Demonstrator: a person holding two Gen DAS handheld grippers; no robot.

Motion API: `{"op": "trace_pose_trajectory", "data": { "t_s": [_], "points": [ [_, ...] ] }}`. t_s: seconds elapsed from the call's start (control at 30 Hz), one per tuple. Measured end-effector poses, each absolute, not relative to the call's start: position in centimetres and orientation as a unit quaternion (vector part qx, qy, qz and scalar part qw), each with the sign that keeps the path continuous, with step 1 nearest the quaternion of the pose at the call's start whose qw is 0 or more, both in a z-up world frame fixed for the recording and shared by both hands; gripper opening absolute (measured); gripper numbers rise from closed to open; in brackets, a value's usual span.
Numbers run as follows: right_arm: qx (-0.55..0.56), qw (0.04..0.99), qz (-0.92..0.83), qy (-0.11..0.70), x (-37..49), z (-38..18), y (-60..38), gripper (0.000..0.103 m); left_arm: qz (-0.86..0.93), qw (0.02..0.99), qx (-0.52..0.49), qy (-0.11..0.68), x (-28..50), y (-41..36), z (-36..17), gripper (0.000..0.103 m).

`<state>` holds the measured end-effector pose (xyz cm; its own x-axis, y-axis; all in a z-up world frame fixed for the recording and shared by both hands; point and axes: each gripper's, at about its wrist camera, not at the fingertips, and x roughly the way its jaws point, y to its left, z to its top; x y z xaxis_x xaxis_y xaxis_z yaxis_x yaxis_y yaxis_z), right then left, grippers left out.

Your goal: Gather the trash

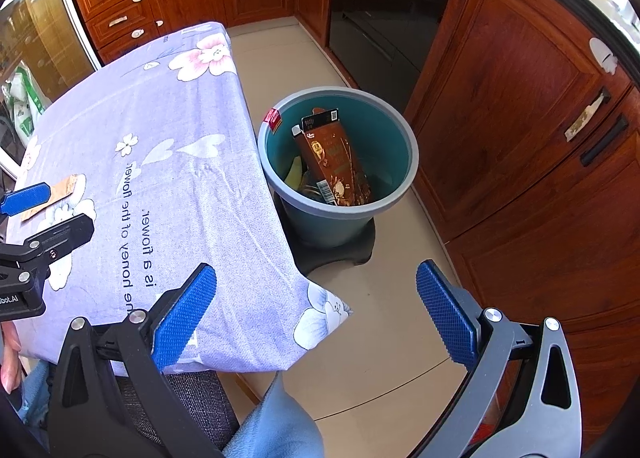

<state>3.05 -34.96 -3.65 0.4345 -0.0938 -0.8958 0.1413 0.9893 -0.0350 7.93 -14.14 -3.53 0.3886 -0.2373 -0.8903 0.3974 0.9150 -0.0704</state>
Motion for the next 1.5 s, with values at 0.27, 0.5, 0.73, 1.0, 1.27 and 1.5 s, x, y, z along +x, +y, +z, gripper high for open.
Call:
{"op": "trace_pose_trajectory", "data": {
  "t_s": [0.27,0.5,0.73,1.0,1.27,1.5],
  "points": [
    [0.012,0.847,-0.080,0.525,3.20,-3.45,-35.08,0.097,-0.190,0.830,0.077,0.519,7.88,-14.09,-3.55,0.099],
    [0.010,0.847,-0.083,0.525,3.36,-3.38,-35.13,0.097,-0.190,0.830,0.076,0.519,7.88,-14.00,-3.60,0.099],
    [0.005,0.847,-0.082,0.525,3.49,-3.27,-34.81,0.097,-0.187,0.830,0.072,0.520,7.89,-13.84,-3.64,0.099],
    [0.001,0.846,-0.080,0.527,3.54,-3.32,-34.51,0.097,-0.182,0.832,0.071,0.520,7.86,-13.86,-3.89,0.099],
    [0.000,0.846,-0.079,0.527,3.54,-3.33,-34.42,0.097,-0.181,0.832,0.071,0.519,7.85,-13.84,-3.93,0.099],
    [-0.004,0.846,-0.077,0.528,3.62,-3.41,-34.25,0.097,-0.181,0.833,0.071,0.519,7.88,-13.81,-3.90,0.099]
  ]
}}
